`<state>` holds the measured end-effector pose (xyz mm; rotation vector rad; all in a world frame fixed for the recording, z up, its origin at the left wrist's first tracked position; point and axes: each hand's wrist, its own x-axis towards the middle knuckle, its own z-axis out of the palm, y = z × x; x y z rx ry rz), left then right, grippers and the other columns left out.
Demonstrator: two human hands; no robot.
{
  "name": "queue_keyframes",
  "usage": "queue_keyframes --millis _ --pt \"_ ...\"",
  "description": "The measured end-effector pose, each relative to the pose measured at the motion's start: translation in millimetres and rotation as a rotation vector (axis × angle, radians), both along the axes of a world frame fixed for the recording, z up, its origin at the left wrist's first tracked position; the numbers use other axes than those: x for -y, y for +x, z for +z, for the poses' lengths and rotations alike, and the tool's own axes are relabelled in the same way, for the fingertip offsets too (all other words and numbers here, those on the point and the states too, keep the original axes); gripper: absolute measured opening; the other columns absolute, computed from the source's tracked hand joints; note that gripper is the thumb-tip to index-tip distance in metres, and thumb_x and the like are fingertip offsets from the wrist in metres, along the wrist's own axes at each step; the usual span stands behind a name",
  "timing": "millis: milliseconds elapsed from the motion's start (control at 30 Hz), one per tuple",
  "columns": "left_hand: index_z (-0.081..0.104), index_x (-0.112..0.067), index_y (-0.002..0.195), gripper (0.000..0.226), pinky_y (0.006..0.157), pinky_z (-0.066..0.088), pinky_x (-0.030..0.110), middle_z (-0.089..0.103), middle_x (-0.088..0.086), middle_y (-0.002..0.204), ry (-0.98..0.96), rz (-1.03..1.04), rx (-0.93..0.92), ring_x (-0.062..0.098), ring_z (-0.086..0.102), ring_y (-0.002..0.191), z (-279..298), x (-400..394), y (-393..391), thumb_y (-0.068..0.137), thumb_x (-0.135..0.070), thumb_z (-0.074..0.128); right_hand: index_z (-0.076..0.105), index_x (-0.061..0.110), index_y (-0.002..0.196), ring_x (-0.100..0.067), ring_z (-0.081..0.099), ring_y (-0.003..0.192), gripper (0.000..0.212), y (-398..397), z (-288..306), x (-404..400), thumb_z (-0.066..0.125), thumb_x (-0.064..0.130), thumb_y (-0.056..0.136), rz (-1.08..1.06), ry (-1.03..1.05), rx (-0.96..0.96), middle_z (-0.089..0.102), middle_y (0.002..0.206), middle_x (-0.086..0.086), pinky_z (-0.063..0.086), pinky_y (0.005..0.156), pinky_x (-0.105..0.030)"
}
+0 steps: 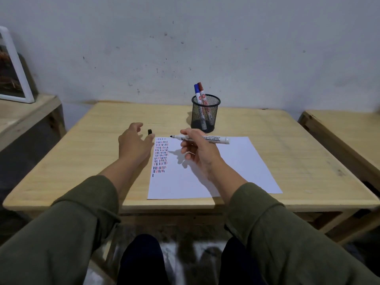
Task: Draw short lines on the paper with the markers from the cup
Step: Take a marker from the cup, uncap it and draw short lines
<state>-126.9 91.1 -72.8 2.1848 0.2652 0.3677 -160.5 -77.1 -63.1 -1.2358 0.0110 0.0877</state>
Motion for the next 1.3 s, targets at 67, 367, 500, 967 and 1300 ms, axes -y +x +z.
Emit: queue_keyframes --millis 67,367,500,967,1300 --pt "0.046 -0.016 0.135 0.049 0.095 0.034 0.023 0.053 0.007 0.136 -0.006 -0.005 0.001 0.021 0.051 0.123 4.3 4.7 11.5 0.089 -0.025 0.058 0.064 0.013 0.083 -0.014 0.050 0.053 0.013 7.3 2.0 1.7 0.055 0.019 0.090 0.002 -0.017 0.010 0.055 0.066 -0.007 0.037 0.043 -0.020" --pt "0.067 -0.016 0.108 0.022 0.087 0.039 0.015 0.070 0.004 0.108 -0.033 0.002 -0.042 0.019 0.062 0.103 -2.4 9.3 43.8 0.091 -0.018 0.053 0.062 0.014 0.085 -0.011 0.051 0.049 0.013 32.1 10.2 7.0 0.052 0.016 0.093 -0.013 -0.016 0.004 0.054 0.066 -0.006 0.038 0.042 -0.017" --pt "0.066 -0.019 0.100 0.014 0.074 0.051 0.021 0.068 0.007 0.099 -0.694 0.025 -0.067 0.011 0.063 0.073 15.1 22.4 44.7 0.089 -0.018 0.059 0.061 0.014 0.087 -0.010 0.052 0.048 0.010 40.3 18.4 6.8 0.053 0.010 0.091 -0.042 -0.016 0.044 0.055 0.066 -0.007 0.039 0.043 -0.018" --pt "0.062 -0.011 0.086 0.007 0.066 0.053 0.011 0.064 0.003 0.081 -1.030 -0.242 -0.117 0.004 0.060 0.066 48.7 54.1 33.1 0.090 -0.015 0.057 0.060 0.015 0.083 -0.010 0.053 0.049 0.006 45.1 38.2 13.8 0.059 0.011 0.087 -0.136 -0.069 0.119 0.061 0.070 -0.005 0.041 0.045 -0.021" --pt "0.063 -0.007 0.079 0.018 0.052 0.053 0.010 0.064 -0.004 0.051 -1.030 -0.307 -0.214 0.001 0.058 0.045 60.3 60.5 30.5 0.084 -0.025 0.065 0.059 0.011 0.080 -0.018 0.053 0.054 0.005 40.3 52.4 28.5 0.060 0.010 0.085 -0.059 -0.273 0.240 0.056 0.067 -0.009 0.043 0.050 -0.024"
